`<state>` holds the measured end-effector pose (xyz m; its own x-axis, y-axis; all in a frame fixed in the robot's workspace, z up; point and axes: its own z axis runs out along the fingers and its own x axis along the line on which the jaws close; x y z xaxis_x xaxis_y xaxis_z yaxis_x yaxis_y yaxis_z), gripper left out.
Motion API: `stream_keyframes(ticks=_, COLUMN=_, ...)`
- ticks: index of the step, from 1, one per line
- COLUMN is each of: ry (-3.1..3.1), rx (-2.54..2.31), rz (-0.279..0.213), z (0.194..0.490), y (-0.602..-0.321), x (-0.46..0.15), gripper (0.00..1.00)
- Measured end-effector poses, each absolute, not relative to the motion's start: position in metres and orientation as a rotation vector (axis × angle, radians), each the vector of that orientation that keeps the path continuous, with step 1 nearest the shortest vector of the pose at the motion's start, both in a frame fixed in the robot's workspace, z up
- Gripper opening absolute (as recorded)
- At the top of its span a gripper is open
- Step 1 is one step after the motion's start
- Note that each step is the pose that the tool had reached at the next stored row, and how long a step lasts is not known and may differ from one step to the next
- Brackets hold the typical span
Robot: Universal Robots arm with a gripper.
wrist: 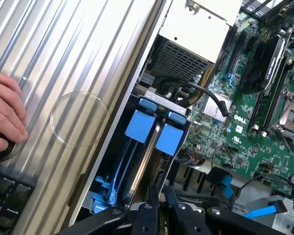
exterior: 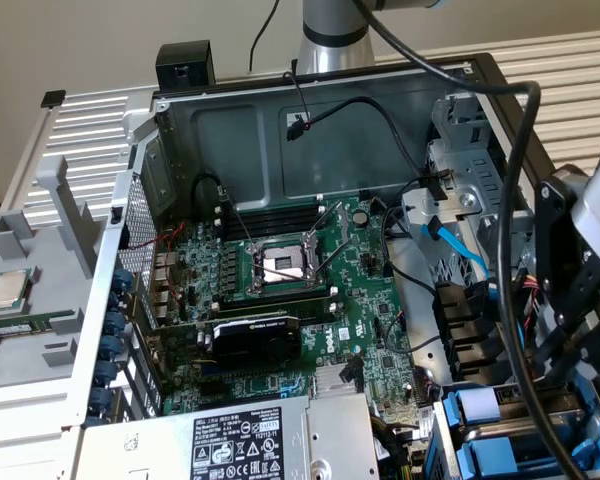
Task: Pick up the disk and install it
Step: 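Insert the first disk wire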
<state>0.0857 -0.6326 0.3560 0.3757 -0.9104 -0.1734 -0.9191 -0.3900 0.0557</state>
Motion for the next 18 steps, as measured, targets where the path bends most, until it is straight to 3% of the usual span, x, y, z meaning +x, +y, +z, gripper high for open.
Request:
stream_keyframes(ticks=12, ry=1.765, rx=-2.635, rz=0.188, z=0.359, y=-0.614, x=0.084, gripper=0.17)
stream_keyframes(ticks=18, ry=1.776, rx=-2.643, rz=0.176, z=0.359, y=-0.609, x=0.084, gripper=0.17)
